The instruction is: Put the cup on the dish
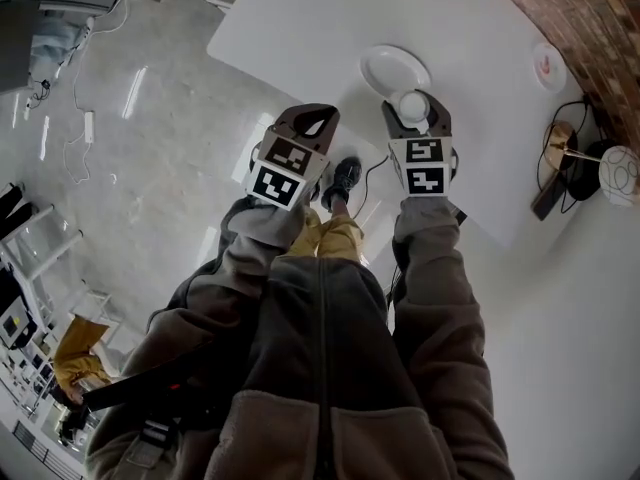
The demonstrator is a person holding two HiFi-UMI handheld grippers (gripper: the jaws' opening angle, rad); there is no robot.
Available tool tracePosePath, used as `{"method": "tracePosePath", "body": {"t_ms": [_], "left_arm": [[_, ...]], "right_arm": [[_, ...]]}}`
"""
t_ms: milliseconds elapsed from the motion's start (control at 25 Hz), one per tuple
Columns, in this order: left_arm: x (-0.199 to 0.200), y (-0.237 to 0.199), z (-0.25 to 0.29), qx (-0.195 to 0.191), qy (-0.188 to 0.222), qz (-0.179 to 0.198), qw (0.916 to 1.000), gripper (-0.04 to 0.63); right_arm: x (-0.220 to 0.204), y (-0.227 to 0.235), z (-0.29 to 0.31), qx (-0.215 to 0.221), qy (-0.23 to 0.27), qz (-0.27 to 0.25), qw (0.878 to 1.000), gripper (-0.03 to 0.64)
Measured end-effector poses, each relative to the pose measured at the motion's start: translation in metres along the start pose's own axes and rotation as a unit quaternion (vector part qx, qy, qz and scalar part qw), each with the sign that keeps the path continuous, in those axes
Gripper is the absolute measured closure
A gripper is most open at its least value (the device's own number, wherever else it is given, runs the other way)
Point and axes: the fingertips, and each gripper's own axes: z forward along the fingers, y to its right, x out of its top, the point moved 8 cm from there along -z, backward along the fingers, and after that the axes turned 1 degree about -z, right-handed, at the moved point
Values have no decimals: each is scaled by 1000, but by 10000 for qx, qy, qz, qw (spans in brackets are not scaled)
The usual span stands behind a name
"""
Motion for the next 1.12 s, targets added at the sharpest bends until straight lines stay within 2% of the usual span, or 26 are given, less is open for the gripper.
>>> {"method": "tracePosePath", "body": {"t_ms": [560,1120], "left_arm": [[-32,-21,25,-52,-300,-325,9990,589],[-43,-36,26,-5,-424,-424,9982,589]], "right_arm": [[-22,24,78,-114,-174,49,9998,360],[-24,28,101,-152,-390,128,9990,360]]}}
